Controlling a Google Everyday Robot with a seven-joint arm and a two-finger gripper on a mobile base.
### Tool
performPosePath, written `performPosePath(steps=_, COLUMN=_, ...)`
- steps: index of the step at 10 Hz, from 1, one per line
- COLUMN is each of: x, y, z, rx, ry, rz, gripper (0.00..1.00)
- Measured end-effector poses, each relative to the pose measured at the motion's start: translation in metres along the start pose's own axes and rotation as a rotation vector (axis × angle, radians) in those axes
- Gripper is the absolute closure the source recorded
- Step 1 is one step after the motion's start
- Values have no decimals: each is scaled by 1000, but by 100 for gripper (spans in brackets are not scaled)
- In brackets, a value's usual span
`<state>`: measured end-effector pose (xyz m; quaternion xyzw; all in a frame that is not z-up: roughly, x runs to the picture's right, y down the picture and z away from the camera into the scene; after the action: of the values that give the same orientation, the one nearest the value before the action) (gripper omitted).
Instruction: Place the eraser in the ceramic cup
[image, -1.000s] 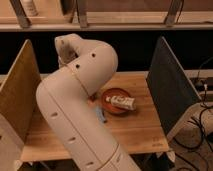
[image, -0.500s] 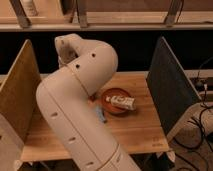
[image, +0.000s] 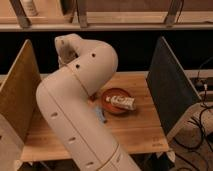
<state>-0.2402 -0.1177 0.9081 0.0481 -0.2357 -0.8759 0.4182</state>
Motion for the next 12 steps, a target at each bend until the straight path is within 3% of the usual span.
performPosePath(steps=6, x=0, y=0, z=0, rx=0, ry=0, rz=0, gripper=25)
performPosePath(steps=7, x=0, y=0, z=0, rx=0, ry=0, rz=0, gripper=20)
performPosePath(steps=12, x=0, y=0, z=0, rx=0, ry=0, rz=0, gripper=20)
